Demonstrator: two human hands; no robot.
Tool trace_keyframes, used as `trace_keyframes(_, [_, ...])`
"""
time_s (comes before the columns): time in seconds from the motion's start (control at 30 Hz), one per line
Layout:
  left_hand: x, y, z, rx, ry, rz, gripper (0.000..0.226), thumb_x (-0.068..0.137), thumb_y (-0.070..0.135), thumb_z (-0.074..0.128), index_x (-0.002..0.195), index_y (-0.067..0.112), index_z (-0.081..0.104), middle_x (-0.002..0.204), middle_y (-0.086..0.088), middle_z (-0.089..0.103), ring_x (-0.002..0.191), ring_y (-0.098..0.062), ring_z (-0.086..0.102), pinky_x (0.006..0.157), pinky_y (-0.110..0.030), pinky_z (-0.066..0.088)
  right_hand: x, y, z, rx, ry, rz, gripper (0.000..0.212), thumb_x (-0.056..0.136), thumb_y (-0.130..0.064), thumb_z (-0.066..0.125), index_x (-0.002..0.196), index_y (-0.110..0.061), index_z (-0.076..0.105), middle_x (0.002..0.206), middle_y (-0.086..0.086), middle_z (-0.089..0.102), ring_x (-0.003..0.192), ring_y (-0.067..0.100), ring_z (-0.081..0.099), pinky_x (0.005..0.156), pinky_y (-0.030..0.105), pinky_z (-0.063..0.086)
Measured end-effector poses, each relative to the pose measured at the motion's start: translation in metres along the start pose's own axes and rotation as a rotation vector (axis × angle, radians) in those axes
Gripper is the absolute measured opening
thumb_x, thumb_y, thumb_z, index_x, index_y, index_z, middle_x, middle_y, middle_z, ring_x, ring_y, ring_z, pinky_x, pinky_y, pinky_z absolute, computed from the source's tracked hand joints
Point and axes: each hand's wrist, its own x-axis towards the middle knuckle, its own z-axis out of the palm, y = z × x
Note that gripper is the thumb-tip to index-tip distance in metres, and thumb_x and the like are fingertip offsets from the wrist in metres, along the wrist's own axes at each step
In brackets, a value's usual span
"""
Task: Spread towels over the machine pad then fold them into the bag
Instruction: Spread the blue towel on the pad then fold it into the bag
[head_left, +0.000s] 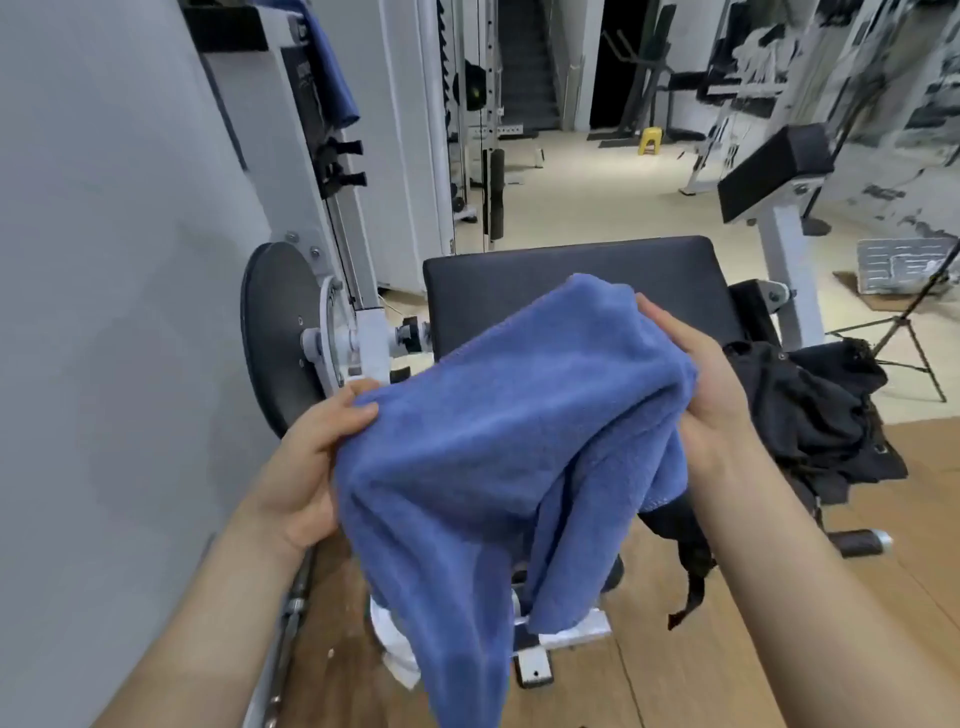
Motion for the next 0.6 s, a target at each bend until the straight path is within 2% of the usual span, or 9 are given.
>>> trace_keyframes(0.07, [-0.015, -0.001, 0.005, -0.036, 0.144, 0.062, 0.026, 0.071, 0.026, 0.079, 0.092, 0.018, 0.066, 0.088, -0.006, 0.064, 0.077, -0.017, 0.066, 0.072, -0.026, 0.055, -0.01, 0.005, -0.004, -0.121, 0.043, -0.056, 0.032, 0.095, -0.025, 0.05, 0.094, -0.007, 0.076, 0.088, 0.005, 0.075, 0.08, 0.014, 0.073, 0.072, 0.027, 0.06])
trace_keyframes(0.13, [-0.027, 0.006, 0.012, 0.037, 0.274, 0.157, 0.006, 0.088, 0.02, 0.059, 0.09, 0.021, 0.065, 0.079, -0.001, 0.065, 0.069, -0.012, 0.064, 0.065, -0.022, 0.054, -0.019, -0.003, -0.017, -0.496, 0.121, -0.125, 0.029, 0.093, -0.017, 0.057, 0.12, -0.011, 0.065, 0.11, 0.01, 0.073, 0.095, 0.019, 0.072, 0.077, 0.03, 0.059])
trace_keyframes(0.17, [-0.032, 0.012, 0.016, 0.101, 0.324, 0.207, 0.013, 0.095, 0.015, 0.051, 0.093, 0.021, 0.063, 0.076, 0.001, 0.064, 0.065, -0.01, 0.062, 0.061, -0.019, 0.053, -0.025, -0.011, -0.022, -0.751, 0.124, -0.138, 0.035, 0.09, -0.016, 0.061, 0.125, -0.012, 0.062, 0.112, 0.011, 0.072, 0.095, 0.02, 0.071, 0.078, 0.029, 0.057])
trace_keyframes(0.23, [-0.036, 0.025, 0.023, 0.208, 0.429, 0.319, 0.024, 0.101, 0.007, 0.041, 0.093, 0.021, 0.059, 0.065, 0.007, 0.061, 0.055, -0.005, 0.057, 0.054, -0.016, 0.049, -0.041, -0.03, -0.025, -1.175, 0.017, 0.012, 0.043, 0.08, -0.019, 0.074, 0.122, -0.013, 0.066, 0.102, 0.014, 0.073, 0.088, 0.021, 0.068, 0.078, 0.03, 0.054])
trace_keyframes(0.3, [-0.034, 0.036, 0.029, 0.31, 0.586, 0.457, 0.031, 0.1, 0.0, 0.04, 0.084, 0.021, 0.057, 0.056, 0.011, 0.057, 0.049, -0.003, 0.052, 0.051, -0.017, 0.045, -0.059, -0.05, -0.03, -1.382, -0.123, 0.224, 0.034, 0.076, -0.02, 0.08, 0.108, -0.011, 0.073, 0.091, 0.016, 0.072, 0.079, 0.021, 0.065, 0.073, 0.029, 0.052])
trace_keyframes(0.37, [-0.03, 0.047, 0.038, 0.34, 0.705, 0.598, 0.037, 0.095, -0.007, 0.039, 0.076, 0.02, 0.055, 0.06, 0.009, 0.055, 0.052, -0.003, 0.049, 0.053, -0.016, 0.041, -0.071, -0.062, -0.035, -1.42, -0.107, 0.208, 0.024, 0.072, -0.024, 0.083, 0.089, -0.008, 0.076, 0.079, 0.013, 0.07, 0.07, 0.02, 0.063, 0.065, 0.029, 0.049])
trace_keyframes(0.47, [-0.019, 0.043, 0.054, 0.474, 0.707, 0.603, 0.043, 0.085, -0.017, 0.036, 0.073, 0.019, 0.056, 0.068, 0.0, 0.054, 0.06, -0.008, 0.05, 0.059, -0.018, 0.042, -0.075, -0.074, -0.052, -1.328, 0.156, -0.119, 0.042, 0.066, -0.041, 0.085, 0.087, -0.007, 0.071, 0.081, 0.014, 0.064, 0.077, 0.026, 0.056, 0.071, 0.042, 0.037])
trace_keyframes(0.57, [-0.008, 0.02, 0.072, 0.882, 0.656, 0.402, 0.053, 0.074, -0.022, 0.032, 0.07, 0.023, 0.062, 0.068, 0.0, 0.057, 0.064, -0.011, 0.051, 0.065, -0.024, 0.041, -0.074, -0.077, -0.05, -1.111, 0.174, -0.293, 0.004, 0.081, -0.011, 0.072, 0.083, -0.014, 0.07, 0.081, 0.008, 0.065, 0.08, 0.022, 0.057, 0.07, 0.036, 0.038])
trace_keyframes(0.6, [-0.003, 0.009, 0.087, 0.949, 0.589, 0.347, 0.051, 0.079, -0.019, 0.038, 0.072, 0.024, 0.065, 0.072, 0.003, 0.061, 0.066, -0.007, 0.055, 0.067, -0.022, 0.043, -0.073, -0.078, -0.045, -1.159, 0.145, -0.308, 0.011, 0.082, -0.005, 0.069, 0.082, -0.016, 0.069, 0.079, 0.005, 0.066, 0.078, 0.018, 0.059, 0.068, 0.032, 0.04])
